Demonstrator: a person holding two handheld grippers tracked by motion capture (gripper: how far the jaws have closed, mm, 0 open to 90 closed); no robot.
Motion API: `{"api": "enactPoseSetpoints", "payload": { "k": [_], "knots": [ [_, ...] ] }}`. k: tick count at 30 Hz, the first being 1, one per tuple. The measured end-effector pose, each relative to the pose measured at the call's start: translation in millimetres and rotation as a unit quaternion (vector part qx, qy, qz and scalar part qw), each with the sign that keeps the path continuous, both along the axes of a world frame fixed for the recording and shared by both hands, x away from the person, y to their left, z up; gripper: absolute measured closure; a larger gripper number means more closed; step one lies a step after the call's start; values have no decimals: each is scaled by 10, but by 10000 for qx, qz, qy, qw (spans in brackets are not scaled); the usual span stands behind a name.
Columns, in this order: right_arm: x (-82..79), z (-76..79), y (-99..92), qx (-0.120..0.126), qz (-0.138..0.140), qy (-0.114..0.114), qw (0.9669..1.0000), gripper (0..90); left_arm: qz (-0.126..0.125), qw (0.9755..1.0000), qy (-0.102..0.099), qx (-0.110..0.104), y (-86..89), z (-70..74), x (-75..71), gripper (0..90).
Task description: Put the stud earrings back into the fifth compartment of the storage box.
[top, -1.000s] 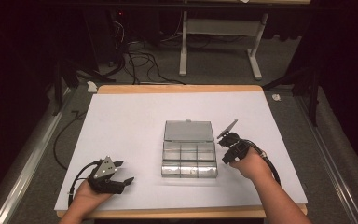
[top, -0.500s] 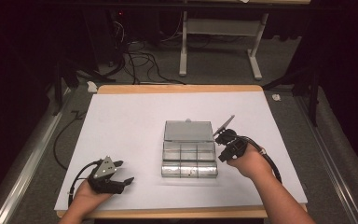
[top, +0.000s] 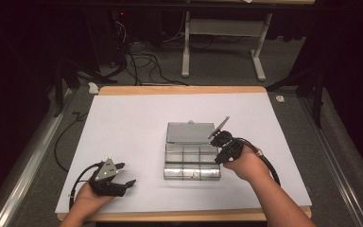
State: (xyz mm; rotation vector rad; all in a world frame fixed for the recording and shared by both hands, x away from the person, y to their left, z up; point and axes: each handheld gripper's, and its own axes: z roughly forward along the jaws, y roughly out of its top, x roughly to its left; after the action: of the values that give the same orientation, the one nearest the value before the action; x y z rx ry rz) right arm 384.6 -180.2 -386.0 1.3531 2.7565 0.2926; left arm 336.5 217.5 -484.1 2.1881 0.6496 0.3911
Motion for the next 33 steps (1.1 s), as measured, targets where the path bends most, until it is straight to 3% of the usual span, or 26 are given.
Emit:
{"api": "enactPoseSetpoints", "payload": {
  "k": [8,9,19,21,24,28,33],
  "knots": [
    [10,-37,147,-23,189,42,9998,869,-3,10000,0,-5,1,1,2,240],
    [1,-42,175,-1,112,78,9999,869,-4,10000,1,-7,2,1,1,241],
    [13,-137,402,42,427,98,9990,869,-8,10000,0,-12,1,1,2,241],
    [22,-162,447,54,604,77,9981,869,-9,10000,2,-18,3,2,3,241],
    [-1,-194,540,73,531,155,9984,869,-13,10000,-2,-12,2,2,3,238],
    [22,-242,621,83,766,152,9969,869,-14,10000,1,-15,2,2,4,237],
    [41,-304,707,67,840,227,9962,868,-17,10000,-1,-13,2,1,4,237]
  ]
}}
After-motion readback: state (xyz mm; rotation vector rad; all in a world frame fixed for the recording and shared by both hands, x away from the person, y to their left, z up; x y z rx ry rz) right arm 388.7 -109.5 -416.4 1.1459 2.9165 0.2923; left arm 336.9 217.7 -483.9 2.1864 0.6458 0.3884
